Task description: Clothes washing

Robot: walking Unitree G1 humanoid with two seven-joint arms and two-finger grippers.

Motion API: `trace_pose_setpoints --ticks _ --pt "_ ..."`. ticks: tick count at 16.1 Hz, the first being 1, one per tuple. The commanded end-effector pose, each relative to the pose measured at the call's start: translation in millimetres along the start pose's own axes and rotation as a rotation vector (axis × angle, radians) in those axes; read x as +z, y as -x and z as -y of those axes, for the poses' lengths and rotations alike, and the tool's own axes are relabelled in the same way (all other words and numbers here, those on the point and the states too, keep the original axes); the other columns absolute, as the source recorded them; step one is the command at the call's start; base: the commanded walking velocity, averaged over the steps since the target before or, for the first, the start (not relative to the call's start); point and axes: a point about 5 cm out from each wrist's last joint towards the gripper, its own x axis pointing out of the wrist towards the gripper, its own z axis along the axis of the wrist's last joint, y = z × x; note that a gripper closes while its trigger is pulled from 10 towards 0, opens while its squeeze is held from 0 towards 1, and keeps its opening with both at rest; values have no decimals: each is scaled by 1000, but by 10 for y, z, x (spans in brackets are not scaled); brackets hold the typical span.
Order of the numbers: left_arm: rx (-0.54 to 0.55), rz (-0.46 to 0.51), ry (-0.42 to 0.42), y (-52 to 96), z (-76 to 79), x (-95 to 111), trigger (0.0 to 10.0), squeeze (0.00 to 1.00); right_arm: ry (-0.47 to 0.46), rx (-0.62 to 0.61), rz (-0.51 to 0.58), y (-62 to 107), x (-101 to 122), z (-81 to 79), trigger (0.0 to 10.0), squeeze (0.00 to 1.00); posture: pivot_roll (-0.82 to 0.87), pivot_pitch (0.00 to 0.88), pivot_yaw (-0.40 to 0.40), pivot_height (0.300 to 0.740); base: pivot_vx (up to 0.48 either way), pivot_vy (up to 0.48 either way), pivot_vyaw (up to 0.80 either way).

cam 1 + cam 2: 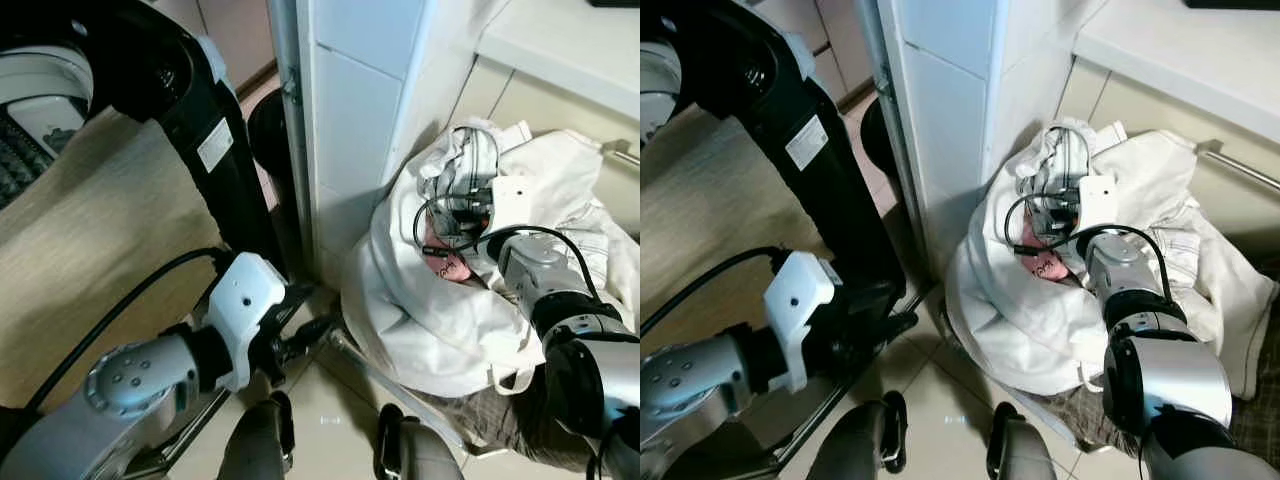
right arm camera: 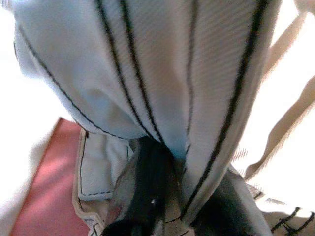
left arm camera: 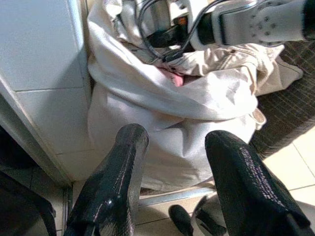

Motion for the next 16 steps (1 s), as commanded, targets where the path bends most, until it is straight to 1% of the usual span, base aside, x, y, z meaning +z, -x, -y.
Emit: trace_pose_setpoints --ticks 1,3,4,6,7,9,10,11,12,13,14,15,16 --pt "14 2 -9 -51 -17 -36 10000 0 -90 -4 25 -1 44 18 0 0 144 179 19 740 0 0 0" --pt "33 24 0 -159 -68 -74 10000 0 -182 6 54 1 66 23 0 0 113 153 15 740 0 0 0" --pt "34 27 -2 -193 -77 -87 10000 0 -213 15 64 0 74 17 0 0 88 125 15 740 0 0 0" --pt "31 50 -19 -285 -97 -72 10000 0 -217 45 113 3 167 22 0 0 66 100 12 740 0 0 0" --pt "52 82 -34 -366 -155 -36 10000 0 -218 50 178 19 293 70 0 0 32 76 11 740 0 0 0" --pt "80 116 -46 -421 -217 14 10000 0 -201 80 241 47 423 102 0 0 14 63 11 740 0 0 0" --pt "111 179 -63 -485 -291 119 10000 0 -140 149 312 127 605 129 0 0 -8 54 16 740 0 0 0" --pt "131 222 -75 -523 -337 190 10000 0 -82 216 351 225 733 116 0 0 -16 50 20 740 0 0 0" --pt "96 308 -31 -569 -355 351 10000 1000 -40 321 390 437 917 86 0 0 -33 49 26 740 0 0 0" --pt "79 365 -14 -592 -369 470 10000 1000 -33 414 425 637 1055 37 0 0 -45 44 33 740 0 0 0" --pt "58 388 -16 -606 -360 523 10000 1000 -38 453 442 714 1110 14 0 0 -47 43 35 740 0 0 0" --pt "19 416 -30 -644 -341 608 10000 1000 -53 537 469 863 1199 -39 0 0 -47 43 35 740 0 0 0" --pt "-31 441 -61 -712 -310 694 10000 1000 -99 639 505 1056 1298 -111 0 0 -47 43 35 740 0 0 0"
